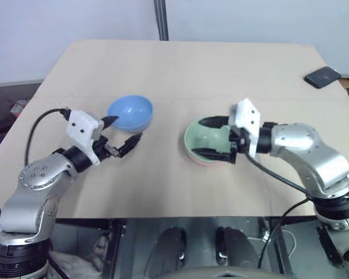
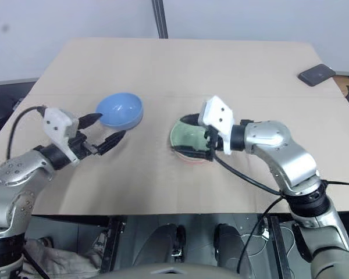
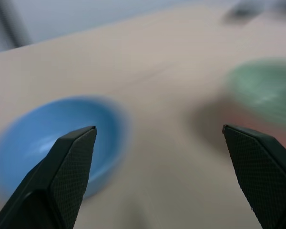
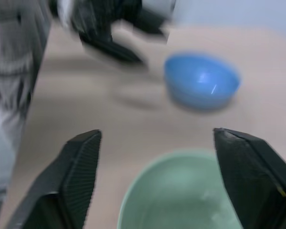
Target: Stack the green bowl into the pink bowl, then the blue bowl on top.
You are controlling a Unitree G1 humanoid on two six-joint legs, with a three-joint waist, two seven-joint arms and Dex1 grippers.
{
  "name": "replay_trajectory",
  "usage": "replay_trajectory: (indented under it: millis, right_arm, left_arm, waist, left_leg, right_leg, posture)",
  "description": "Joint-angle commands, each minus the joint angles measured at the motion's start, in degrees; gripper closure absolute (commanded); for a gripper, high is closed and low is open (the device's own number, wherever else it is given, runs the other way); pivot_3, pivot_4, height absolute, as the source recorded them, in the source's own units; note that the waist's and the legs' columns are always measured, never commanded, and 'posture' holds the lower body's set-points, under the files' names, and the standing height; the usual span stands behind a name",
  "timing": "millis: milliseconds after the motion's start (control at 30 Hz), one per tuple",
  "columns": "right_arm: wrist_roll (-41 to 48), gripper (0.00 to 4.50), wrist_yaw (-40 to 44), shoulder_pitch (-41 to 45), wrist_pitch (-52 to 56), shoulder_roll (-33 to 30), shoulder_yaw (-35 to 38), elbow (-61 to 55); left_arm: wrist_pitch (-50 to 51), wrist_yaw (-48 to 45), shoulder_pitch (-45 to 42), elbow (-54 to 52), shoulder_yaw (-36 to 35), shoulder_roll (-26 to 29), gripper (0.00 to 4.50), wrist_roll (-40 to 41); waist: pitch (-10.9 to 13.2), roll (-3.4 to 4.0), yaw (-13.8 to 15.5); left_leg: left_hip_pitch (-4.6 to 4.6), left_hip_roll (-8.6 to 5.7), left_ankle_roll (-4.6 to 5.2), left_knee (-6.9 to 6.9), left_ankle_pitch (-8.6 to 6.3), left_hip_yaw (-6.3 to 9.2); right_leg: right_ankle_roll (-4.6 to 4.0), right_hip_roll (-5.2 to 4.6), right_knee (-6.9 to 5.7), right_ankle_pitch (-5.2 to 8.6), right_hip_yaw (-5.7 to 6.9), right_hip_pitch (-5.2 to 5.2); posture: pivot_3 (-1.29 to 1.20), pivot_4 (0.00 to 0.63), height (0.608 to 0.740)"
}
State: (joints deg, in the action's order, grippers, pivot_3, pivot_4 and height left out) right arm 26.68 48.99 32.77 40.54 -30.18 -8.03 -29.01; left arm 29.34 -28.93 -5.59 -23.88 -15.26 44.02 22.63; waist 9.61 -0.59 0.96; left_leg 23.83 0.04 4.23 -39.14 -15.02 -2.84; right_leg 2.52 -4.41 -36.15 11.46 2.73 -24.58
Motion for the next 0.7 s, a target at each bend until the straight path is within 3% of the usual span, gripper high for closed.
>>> replay_trajectory:
  millis: [33, 133, 333, 467, 667, 700]
  right_arm:
    - [0.5, 0.65, -4.3, -1.0, 0.0, 0.1, 4.2, -2.9]
    - [-1.4, 0.65, -5.9, -1.4, -1.7, -0.4, 3.6, -2.0]
    - [-5.5, 0.65, -9.3, -2.9, -5.2, -0.4, 3.1, -0.3]
    - [-6.5, 0.61, -10.0, -4.9, -5.7, -1.2, 3.3, -1.5]
    - [-6.8, 0.61, -12.8, -7.0, -5.0, -1.2, 4.7, -3.3]
    - [-6.7, 0.61, -13.1, -7.2, -4.9, -1.2, 4.7, -3.4]
  left_arm:
    - [3.5, 3.0, -8.2, 2.9, 6.1, 5.1, 0.0, -9.3]
    - [0.4, -2.1, -16.1, 10.0, 15.0, 9.0, 0.0, -16.1]
    - [1.2, -11.5, -26.6, 19.6, 29.3, 8.2, 0.0, -23.9]
    - [1.5, -14.1, -28.3, 21.8, 31.8, 6.2, 1.27, -25.7]
    - [3.0, -16.3, -30.7, 24.1, 30.5, 4.9, 4.2, -26.0]
    - [2.7, -16.4, -30.8, 24.7, 30.7, 5.0, 4.46, -26.5]
  waist:
    - [0.0, -0.03, 0.0]
    - [0.0, -0.02, -0.1]
    - [0.0, -0.01, -0.3]
    - [0.0, -0.05, -0.3]
    - [0.0, -0.08, -0.2]
    - [0.0, -0.08, -0.3]
  left_leg:
    - [0.0, -0.01, 0.0, 0.0, 0.0, 0.02]
    - [-0.02, -0.06, -0.02, 0.0, 0.01, 0.01]
    - [0.01, -0.07, 0.0, 0.03, 0.01, -0.22]
    - [0.06, 0.0, 0.01, 0.05, 0.0, -0.3]
    - [0.06, 0.06, 0.02, -0.01, 0.0, -0.31]
    - [0.04, 0.06, 0.02, -0.02, 0.0, -0.32]
  right_leg:
    - [0.0, -0.01, -0.01, 0.0, 0.04, 0.01]
    - [-0.02, -0.03, -0.09, -0.01, 0.1, 0.0]
    - [0.05, 0.08, -0.11, -0.03, -0.11, -0.14]
    - [0.06, 0.2, -0.09, -0.02, -0.21, -0.21]
    - [0.08, 0.23, -0.11, -0.01, -0.28, -0.2]
    - [0.08, 0.24, -0.12, -0.01, -0.28, -0.2]
  posture:
    - [0.0, 0.15, 0.739]
    - [0.0, 0.15, 0.739]
    - [0.0, 0.15, 0.739]
    - [0.0, 0.15, 0.739]
    - [0.0, 0.15, 0.739]
    - [0.0, 0.15, 0.739]
